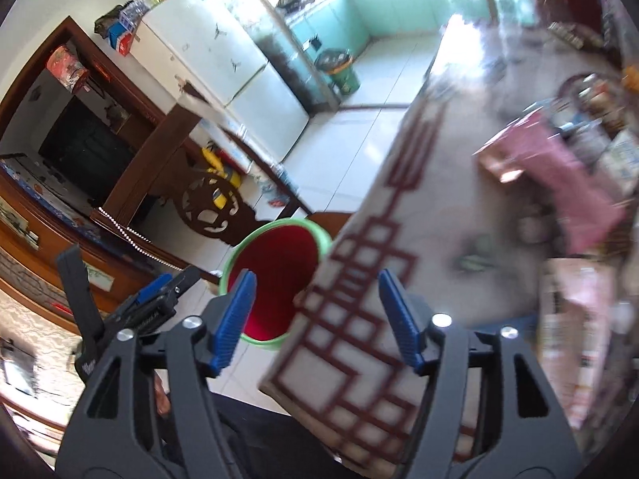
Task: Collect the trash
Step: 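Grasp the pink-white carton with the left tool while the right tool reaches for the water bottle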
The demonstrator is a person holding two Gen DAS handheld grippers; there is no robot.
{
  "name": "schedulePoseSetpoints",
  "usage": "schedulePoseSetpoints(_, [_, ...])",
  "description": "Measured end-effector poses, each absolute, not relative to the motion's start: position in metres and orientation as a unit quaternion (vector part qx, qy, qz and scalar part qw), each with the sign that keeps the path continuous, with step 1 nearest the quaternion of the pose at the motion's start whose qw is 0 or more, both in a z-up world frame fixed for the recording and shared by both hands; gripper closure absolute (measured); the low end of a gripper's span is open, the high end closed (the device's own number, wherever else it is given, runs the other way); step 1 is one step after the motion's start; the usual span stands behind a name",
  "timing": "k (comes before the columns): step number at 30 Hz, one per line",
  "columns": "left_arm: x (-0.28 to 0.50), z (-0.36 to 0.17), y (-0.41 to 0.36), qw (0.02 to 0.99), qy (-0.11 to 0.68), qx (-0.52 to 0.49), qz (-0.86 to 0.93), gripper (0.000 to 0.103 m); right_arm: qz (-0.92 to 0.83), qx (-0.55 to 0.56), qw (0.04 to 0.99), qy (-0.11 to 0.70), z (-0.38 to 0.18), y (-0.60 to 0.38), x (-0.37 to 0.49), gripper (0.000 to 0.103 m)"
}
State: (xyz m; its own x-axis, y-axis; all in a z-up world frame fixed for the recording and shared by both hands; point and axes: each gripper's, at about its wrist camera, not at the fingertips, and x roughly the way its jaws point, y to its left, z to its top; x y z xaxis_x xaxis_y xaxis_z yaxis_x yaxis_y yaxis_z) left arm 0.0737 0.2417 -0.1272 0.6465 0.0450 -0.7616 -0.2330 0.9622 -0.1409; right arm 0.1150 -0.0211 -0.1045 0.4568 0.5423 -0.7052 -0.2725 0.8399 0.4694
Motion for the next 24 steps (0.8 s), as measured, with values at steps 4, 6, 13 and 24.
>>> schedulePoseSetpoints(4, [0.069, -0.117, 0.207, 0.906, 0.409, -0.107, 0.041, 0.030, 0.202, 0.130, 0.867, 0.436, -0.092, -0.066, 0.091, 0.032])
schedulePoseSetpoints(6, [0.070, -0.114, 0.188, 0.906, 0.411, -0.101, 0.023, 0.030, 0.174, 0.129, 0.877, 0.429, -0.090, -0.091, 0.083, 0.029])
schedulePoseSetpoints(13, [0.073, -0.113, 0.091, 0.894, 0.435, -0.071, -0.080, 0.030, 0.030, 0.149, 0.900, 0.408, -0.101, -0.200, 0.062, 0.029])
schedulePoseSetpoints(24, [0.078, -0.148, -0.103, 0.849, 0.487, 0.007, -0.205, 0.029, -0.090, 0.179, 0.883, 0.425, -0.143, -0.319, 0.057, 0.028])
